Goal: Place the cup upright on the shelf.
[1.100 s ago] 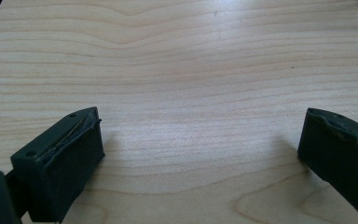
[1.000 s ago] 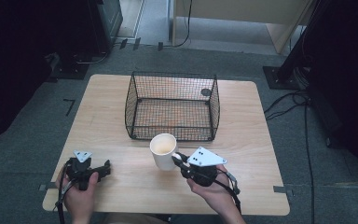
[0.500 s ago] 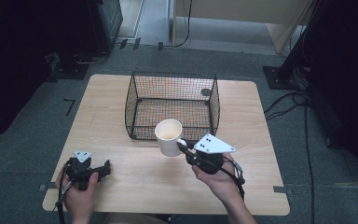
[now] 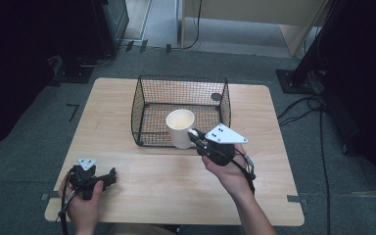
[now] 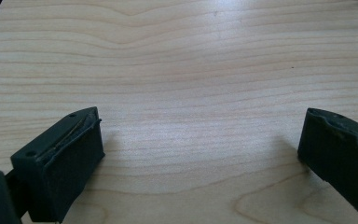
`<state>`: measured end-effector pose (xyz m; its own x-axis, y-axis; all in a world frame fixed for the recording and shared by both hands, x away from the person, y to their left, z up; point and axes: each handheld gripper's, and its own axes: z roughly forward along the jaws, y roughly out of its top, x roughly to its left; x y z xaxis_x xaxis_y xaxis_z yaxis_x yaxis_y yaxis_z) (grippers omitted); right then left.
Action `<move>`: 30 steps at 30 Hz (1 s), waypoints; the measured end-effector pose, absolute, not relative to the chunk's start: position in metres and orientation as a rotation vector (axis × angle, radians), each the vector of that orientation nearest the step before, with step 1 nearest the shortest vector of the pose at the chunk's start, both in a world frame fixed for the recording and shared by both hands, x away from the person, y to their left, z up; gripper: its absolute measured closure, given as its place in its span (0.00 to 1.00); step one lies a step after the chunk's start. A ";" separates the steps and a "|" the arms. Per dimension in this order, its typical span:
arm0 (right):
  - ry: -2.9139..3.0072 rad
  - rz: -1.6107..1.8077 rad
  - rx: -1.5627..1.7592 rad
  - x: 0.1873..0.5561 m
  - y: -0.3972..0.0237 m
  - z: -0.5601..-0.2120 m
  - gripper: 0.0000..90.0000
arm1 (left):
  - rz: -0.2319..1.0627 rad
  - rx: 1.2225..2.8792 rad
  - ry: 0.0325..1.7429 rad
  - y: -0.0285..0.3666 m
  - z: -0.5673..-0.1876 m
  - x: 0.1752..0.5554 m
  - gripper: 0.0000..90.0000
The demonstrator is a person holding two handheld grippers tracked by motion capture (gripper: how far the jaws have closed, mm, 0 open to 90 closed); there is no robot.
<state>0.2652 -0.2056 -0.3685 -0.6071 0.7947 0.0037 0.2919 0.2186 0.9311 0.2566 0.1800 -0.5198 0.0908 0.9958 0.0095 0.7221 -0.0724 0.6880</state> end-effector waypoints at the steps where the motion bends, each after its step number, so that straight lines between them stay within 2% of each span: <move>1: 2.007 1.382 1.009 0.272 -0.205 -0.369 0.89 | 0.681 1.853 1.684 0.180 -0.520 0.257 0.00; 17: 1.964 1.354 1.097 0.321 -0.206 -0.379 0.89 | 0.681 1.852 1.681 0.180 -0.520 0.257 0.00; 30: 1.963 1.286 1.223 0.361 -0.210 -0.406 0.89 | 0.679 1.857 1.680 0.180 -0.520 0.257 0.00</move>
<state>0.3612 -0.2104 -0.4064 -0.4785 0.8753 0.0699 0.4135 0.1545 0.8973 0.2565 0.1801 -0.5197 0.0956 0.9954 0.0105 0.7229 -0.0766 0.6867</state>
